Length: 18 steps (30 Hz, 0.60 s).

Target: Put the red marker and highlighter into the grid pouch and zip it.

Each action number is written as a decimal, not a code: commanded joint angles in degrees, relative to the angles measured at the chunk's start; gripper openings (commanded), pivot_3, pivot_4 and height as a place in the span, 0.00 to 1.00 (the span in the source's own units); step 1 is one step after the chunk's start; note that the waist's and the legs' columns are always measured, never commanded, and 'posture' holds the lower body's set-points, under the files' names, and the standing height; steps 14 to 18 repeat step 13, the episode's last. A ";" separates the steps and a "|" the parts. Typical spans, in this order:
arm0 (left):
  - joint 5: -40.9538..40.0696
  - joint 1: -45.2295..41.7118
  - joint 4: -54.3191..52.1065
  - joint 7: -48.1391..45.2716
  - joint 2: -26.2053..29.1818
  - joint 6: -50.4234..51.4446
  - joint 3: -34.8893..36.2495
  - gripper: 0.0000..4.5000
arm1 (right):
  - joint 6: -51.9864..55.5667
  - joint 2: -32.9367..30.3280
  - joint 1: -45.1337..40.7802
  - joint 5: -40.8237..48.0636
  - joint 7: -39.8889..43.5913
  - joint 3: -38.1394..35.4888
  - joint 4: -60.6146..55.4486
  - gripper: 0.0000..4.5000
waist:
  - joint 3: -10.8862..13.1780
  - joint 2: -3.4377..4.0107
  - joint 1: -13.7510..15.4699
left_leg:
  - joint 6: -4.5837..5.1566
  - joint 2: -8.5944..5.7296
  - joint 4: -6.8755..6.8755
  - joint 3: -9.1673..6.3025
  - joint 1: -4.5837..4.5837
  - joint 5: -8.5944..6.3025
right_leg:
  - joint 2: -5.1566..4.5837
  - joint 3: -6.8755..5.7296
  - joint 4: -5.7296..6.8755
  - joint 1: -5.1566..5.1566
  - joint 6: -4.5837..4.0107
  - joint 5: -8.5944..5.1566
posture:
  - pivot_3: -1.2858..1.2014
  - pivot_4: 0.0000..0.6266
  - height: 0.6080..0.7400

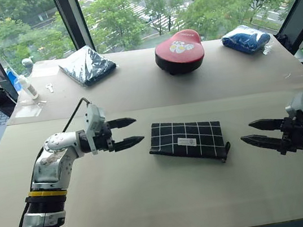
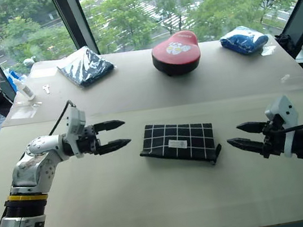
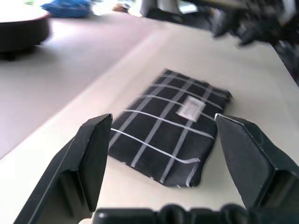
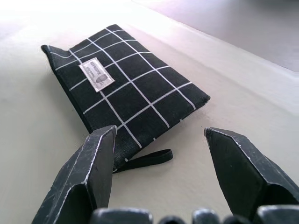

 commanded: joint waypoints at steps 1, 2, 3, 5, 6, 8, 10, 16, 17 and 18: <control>-3.12 6.82 -5.80 5.27 3.47 6.80 7.62 0.85 | -2.95 0.54 -2.02 -1.05 -0.95 -1.80 4.87 0.75 | 0.00 0.00 -0.44 | -0.01 0.01 -0.02 0.02 0.04 0.00 | 0.02 0.06 0.01 -0.01 0.00 0.00 | 0.52 0.24 1.00; -3.37 8.15 -6.53 6.11 4.18 7.97 8.48 0.85 | -3.39 0.59 -2.59 -1.32 -0.97 -1.56 6.08 0.75 | 0.00 0.00 -0.59 | -0.02 0.00 -0.09 0.04 0.10 0.00 | 0.00 0.10 0.03 0.01 0.00 0.00 | 0.52 0.24 1.00; -3.16 10.33 -7.02 6.71 4.79 7.92 9.93 0.85 | -4.25 0.61 -3.40 -2.04 -0.94 -0.96 7.84 0.75 | 0.00 0.00 -0.57 | -0.03 0.00 -0.16 0.06 0.13 0.01 | -0.01 0.12 0.00 0.00 -0.01 0.00 | 0.52 0.24 1.00; -2.63 13.75 -7.50 7.49 5.82 7.30 11.97 0.85 | -5.63 0.78 -5.39 -3.31 -1.69 -0.06 11.03 0.75 | 0.01 0.01 -0.56 | -0.06 -0.01 -0.16 0.06 0.18 0.03 | -0.02 0.11 0.02 0.03 -0.01 0.00 | 0.52 0.24 1.00; -2.56 14.63 -7.59 8.16 5.81 7.08 12.65 0.85 | -5.73 0.98 -6.19 -3.19 -1.74 0.05 11.84 0.75 | 0.01 0.01 -0.55 | -0.10 -0.01 -0.17 0.07 0.19 0.05 | -0.04 0.12 0.01 0.05 -0.02 0.00 | 0.52 0.24 1.00; -3.25 15.45 -8.39 10.12 4.97 7.50 13.73 0.85 | -5.72 1.38 -7.39 -3.19 -1.79 0.52 12.55 0.75 | 0.01 0.01 -0.04 | -0.14 0.00 -0.17 0.08 0.28 0.07 | -0.08 0.14 0.02 0.12 -0.06 0.03 | 0.52 0.24 1.00; -3.95 16.21 -9.46 11.53 4.12 7.76 14.38 0.85 | -5.78 1.79 -7.91 -3.46 -1.87 1.25 12.71 0.75 | 0.01 0.01 0.30 | -0.19 0.02 -0.17 0.06 0.28 0.11 | -0.10 0.13 0.02 0.10 -0.11 0.05 | 0.52 0.24 1.00; -4.21 17.23 -10.63 13.19 2.60 6.95 14.64 0.85 | -5.72 2.67 -8.57 -3.68 -2.64 2.42 12.56 0.75 | 0.01 0.01 0.35 | -0.21 0.03 -0.21 0.05 0.28 0.11 | -0.39 0.19 0.00 0.11 -0.12 0.07 | 0.52 0.24 1.00; -4.21 17.23 -10.63 13.19 2.60 6.95 14.64 0.85 | -5.72 2.67 -8.57 -3.68 -2.64 2.42 12.56 0.75 | 0.01 0.01 0.35 | -0.21 0.03 -0.21 0.05 0.28 0.11 | -0.39 0.19 0.00 0.11 -0.12 0.07 | 0.52 0.24 1.00; -4.21 17.23 -10.63 13.19 2.60 6.95 14.64 0.85 | -5.72 2.67 -8.57 -3.68 -2.64 2.42 12.56 0.75 | 0.01 0.01 0.35 | -0.21 0.03 -0.21 0.05 0.28 0.11 | -0.39 0.19 0.00 0.11 -0.12 0.07 | 0.52 0.24 1.00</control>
